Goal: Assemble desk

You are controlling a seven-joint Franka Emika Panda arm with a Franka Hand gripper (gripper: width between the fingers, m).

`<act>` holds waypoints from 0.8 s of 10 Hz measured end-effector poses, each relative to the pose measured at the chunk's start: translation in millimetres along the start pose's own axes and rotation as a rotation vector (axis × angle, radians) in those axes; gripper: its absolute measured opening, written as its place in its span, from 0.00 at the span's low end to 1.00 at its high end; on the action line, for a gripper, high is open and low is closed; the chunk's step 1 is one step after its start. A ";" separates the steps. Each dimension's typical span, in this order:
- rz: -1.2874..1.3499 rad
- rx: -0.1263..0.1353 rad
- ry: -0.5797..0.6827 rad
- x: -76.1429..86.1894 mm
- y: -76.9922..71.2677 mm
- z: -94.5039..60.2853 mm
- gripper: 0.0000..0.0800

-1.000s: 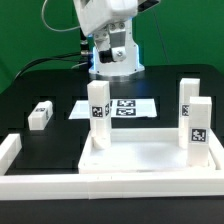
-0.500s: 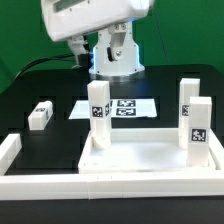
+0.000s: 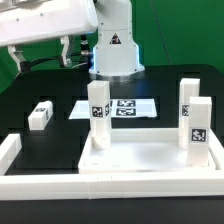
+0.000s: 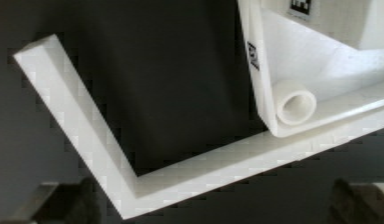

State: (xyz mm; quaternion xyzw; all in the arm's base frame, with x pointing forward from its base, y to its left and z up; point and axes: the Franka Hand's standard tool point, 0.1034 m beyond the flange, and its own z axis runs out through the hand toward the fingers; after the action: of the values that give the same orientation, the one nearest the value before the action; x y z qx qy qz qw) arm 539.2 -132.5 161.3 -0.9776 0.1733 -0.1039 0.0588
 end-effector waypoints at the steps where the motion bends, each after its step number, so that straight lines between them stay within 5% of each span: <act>1: -0.003 0.009 -0.027 -2.5 -1.6 0.7 0.81; 3: -0.006 0.023 -0.128 -11.3 2.9 10.7 0.81; 4: -0.009 0.022 -0.229 -14.4 17.2 18.0 0.81; 8: -0.027 -0.014 -0.512 -18.9 59.6 28.1 0.81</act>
Offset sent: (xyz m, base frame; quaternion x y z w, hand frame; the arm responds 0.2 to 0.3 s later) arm -0.0083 -0.0352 -0.0299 -0.0096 -0.1943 -0.0351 0.9803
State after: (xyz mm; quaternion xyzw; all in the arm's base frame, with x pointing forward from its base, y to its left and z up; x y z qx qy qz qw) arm 508.7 -179.2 121.6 -0.9747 0.1405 0.1473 0.0927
